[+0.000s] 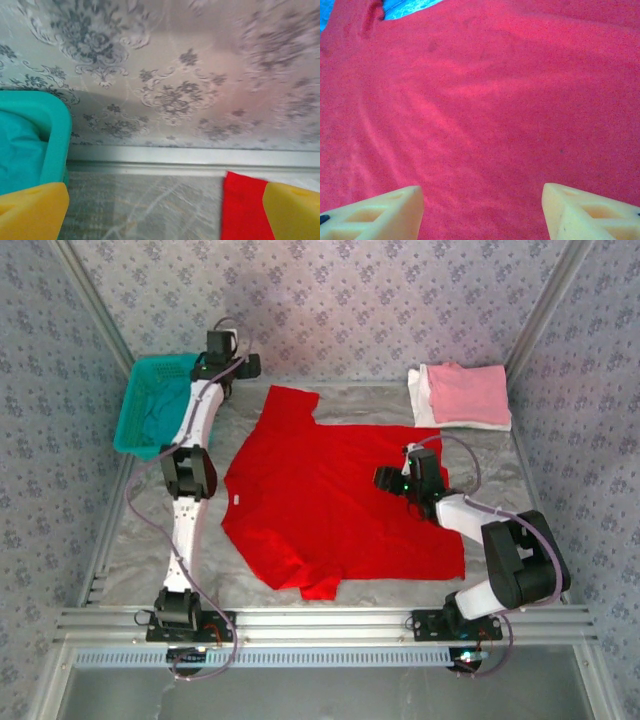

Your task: Fold and stack the t-shirts

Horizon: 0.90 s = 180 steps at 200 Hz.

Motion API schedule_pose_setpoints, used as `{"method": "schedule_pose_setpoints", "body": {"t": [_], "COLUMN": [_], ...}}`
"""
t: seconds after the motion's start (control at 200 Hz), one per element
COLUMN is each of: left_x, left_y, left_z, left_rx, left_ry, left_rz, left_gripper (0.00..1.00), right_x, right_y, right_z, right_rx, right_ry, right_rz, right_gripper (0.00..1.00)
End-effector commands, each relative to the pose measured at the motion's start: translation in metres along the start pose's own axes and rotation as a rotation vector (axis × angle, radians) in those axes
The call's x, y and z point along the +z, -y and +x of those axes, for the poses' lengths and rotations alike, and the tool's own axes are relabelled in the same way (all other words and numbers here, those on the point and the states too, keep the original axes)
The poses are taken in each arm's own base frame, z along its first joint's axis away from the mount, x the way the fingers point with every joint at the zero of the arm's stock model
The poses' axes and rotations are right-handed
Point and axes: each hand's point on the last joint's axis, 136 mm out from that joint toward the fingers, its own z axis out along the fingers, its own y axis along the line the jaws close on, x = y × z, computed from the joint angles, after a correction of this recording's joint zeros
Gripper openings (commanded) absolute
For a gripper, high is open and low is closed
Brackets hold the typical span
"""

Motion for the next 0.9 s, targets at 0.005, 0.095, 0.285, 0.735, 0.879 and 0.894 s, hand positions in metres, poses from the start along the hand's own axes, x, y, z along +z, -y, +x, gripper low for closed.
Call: {"method": "schedule_pose_setpoints", "body": {"t": [0.005,0.095,0.285,0.735,0.879,0.894], "left_x": [-0.097,-0.131,-0.193,-0.178,-0.163,-0.161], "left_y": [0.042,0.051,0.081,0.074,0.064,0.063], "left_z": [-0.064,-0.033,0.090,0.271,0.284,0.285], "left_rx": [-0.010,-0.040,0.008,-0.086,-0.112,-0.118], "left_ry": [0.153,0.170,0.026,-0.354,-0.406,-0.411], "left_rz": [0.145,0.182,0.215,0.183,0.163,0.160], "left_gripper": [1.00,1.00,0.91,0.02,0.00,0.00], "right_x": [-0.007,-0.010,-0.019,-0.011,0.000,0.001], "right_y": [0.015,0.024,0.031,0.083,0.103,0.105], "right_z": [-0.023,-0.031,-0.034,-0.021,-0.017,-0.017], "right_rx": [0.044,0.094,0.064,0.093,0.140,0.142], "right_ry": [0.021,0.023,-0.038,-0.210,-0.257,-0.265], "right_rz": [0.051,0.062,0.120,0.377,0.444,0.448], "right_gripper": [0.66,0.64,0.57,0.00,0.00,0.00]}}
